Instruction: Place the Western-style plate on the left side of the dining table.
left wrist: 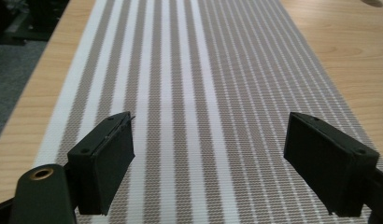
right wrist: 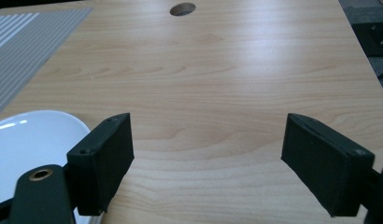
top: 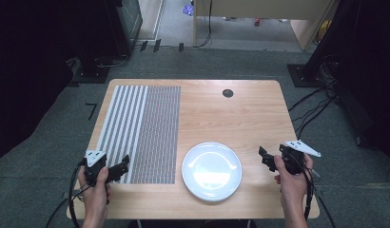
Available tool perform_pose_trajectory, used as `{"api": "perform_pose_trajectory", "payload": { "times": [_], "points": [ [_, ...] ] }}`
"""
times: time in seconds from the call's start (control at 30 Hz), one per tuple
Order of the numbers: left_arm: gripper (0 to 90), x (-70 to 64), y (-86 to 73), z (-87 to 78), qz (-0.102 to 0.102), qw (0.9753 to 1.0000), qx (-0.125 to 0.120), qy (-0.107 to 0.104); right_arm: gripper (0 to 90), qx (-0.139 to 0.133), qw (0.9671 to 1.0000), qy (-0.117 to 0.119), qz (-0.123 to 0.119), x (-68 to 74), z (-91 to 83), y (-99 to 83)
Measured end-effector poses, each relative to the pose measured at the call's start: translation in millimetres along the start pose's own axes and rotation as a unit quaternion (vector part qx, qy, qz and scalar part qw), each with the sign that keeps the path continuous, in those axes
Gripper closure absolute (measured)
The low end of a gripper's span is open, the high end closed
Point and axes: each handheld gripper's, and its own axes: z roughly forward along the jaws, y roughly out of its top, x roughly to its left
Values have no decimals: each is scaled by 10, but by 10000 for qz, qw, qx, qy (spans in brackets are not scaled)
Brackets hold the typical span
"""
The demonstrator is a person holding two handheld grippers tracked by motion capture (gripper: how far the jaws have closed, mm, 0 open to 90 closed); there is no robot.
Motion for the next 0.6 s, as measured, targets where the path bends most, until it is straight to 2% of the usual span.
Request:
{"api": "perform_pose_trajectory", "payload": {
  "times": [0.07, 0.2, 0.4, 0.6],
  "points": [
    [164, -30, 10, 12, 11, 10000, 0, -30, 166, -22, 10000, 9, 7, 13, 1, 15],
    [164, -176, 62, 60, 9, 9998, -27, -178, 173, -77, 9999, 90, -22, 77, 4, 57],
    [164, -423, 103, 135, 154, 9990, -34, -420, 175, -11, 9996, 265, -97, 137, 6, 32],
    [164, -569, 83, 178, 251, 9978, 8, -606, 180, 8, 9995, 322, -47, 142, 7, -14]
  ]
}}
